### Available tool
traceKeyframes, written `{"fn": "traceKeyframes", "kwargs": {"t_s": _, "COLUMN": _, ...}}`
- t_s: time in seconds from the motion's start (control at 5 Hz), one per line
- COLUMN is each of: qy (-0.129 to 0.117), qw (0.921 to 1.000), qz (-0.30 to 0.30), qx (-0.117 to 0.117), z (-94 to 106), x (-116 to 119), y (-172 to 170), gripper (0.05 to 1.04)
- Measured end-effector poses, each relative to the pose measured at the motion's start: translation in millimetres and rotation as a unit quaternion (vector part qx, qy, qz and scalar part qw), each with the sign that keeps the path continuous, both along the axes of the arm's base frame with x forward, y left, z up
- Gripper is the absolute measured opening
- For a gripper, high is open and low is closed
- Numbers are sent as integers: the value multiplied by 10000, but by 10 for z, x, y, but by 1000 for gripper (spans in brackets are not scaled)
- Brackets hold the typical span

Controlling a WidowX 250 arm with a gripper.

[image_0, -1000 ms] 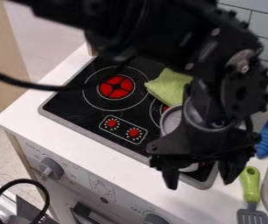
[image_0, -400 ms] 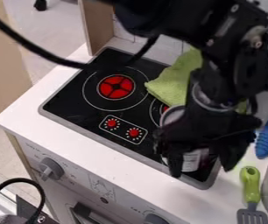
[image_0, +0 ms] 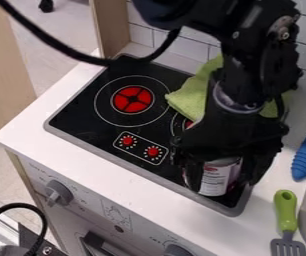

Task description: Move the silver can to the left stove burner

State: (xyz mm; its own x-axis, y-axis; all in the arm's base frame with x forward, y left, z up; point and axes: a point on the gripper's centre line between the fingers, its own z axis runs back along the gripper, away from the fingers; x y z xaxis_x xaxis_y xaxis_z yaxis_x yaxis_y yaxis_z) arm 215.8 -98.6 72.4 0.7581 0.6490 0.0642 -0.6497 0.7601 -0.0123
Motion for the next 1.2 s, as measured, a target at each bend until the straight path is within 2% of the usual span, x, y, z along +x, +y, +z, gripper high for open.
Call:
{"fn": "traceKeyframes", "kwargs": {"t_s": 0.2, "qy": 56, "qw": 9998, "qz": 152, "qx": -79, "z": 15, "x": 49, "y": 99, "gripper": 998}}
{"fn": "traceKeyframes", "kwargs": {"t_s": 0.4, "qy": 10, "qw": 9995, "qz": 286, "qx": -99, "z": 33, "x": 105, "y": 216, "gripper": 998}}
{"fn": "traceKeyframes", "kwargs": {"t_s": 0.8, "qy": -131, "qw": 9990, "qz": 433, "qx": 41, "z": 15, "x": 238, "y": 375, "gripper": 998}}
{"fn": "traceKeyframes", "kwargs": {"t_s": 1.2, "qy": -104, "qw": 9974, "qz": 691, "qx": 175, "z": -29, "x": 383, "y": 482, "gripper": 998}}
